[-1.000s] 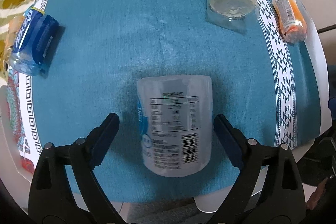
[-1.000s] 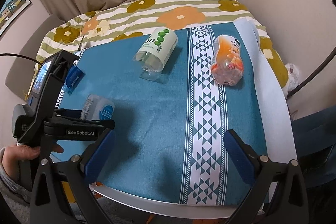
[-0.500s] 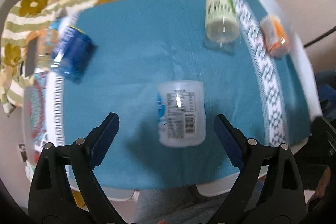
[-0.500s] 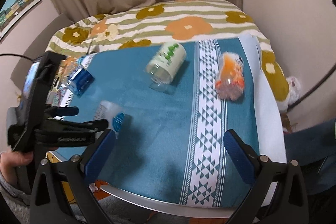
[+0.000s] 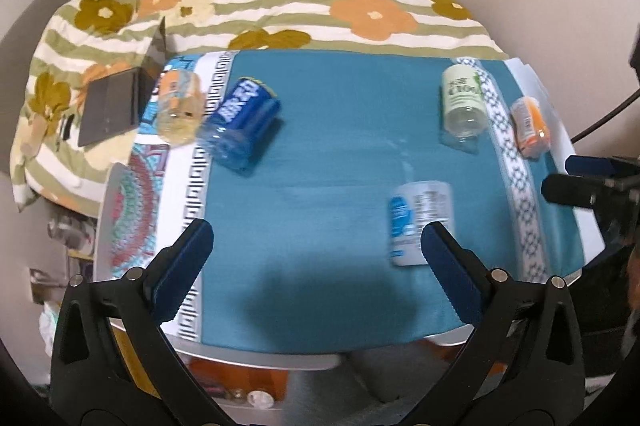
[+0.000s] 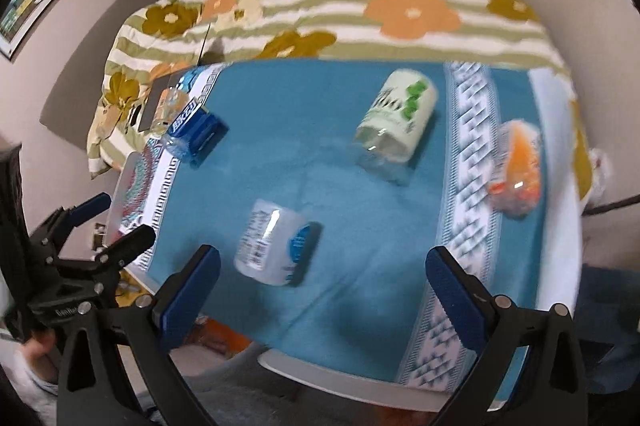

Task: Flip cup upright
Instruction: 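Lift the cup with the left gripper and carry it toward the right gripper, then grasp the cup with the right gripper while the left gripper releases it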

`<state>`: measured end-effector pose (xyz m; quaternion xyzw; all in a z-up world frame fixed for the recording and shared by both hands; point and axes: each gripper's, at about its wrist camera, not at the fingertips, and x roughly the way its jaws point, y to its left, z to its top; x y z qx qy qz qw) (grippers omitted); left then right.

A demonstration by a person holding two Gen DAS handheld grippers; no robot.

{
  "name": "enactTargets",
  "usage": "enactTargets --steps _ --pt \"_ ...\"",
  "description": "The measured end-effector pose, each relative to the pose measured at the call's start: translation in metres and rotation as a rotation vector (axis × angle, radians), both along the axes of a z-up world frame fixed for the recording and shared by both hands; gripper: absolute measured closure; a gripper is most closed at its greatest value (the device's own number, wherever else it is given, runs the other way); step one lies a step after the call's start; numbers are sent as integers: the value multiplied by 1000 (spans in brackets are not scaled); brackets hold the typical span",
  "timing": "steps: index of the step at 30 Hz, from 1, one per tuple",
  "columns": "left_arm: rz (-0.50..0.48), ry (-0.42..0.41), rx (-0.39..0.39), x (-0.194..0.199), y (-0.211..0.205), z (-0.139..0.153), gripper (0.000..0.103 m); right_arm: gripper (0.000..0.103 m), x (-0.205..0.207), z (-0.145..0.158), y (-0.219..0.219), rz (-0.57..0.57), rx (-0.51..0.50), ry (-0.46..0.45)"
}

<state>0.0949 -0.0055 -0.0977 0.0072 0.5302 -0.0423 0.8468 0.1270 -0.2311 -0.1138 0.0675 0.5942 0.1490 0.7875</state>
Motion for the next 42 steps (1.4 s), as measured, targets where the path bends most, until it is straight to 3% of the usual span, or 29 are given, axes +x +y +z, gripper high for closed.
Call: enactTargets --steps 5,12,20,32,36,42 --pt "-26 13 26 3 26 -19 0 0 23 -29 22 -42 84 159" --pt "-47 84 21 10 56 -58 0 1 49 -67 44 -99 66 292" --pt "-45 127 2 19 77 -84 0 16 64 -104 48 -146 103 448" --pt "-61 151 -17 28 82 -97 0 32 77 -122 49 -132 83 527" --pt "-62 154 -15 29 82 -98 0 46 75 -128 47 -139 110 547" --pt "-81 148 -13 30 79 -92 0 51 73 -120 47 -145 119 514"
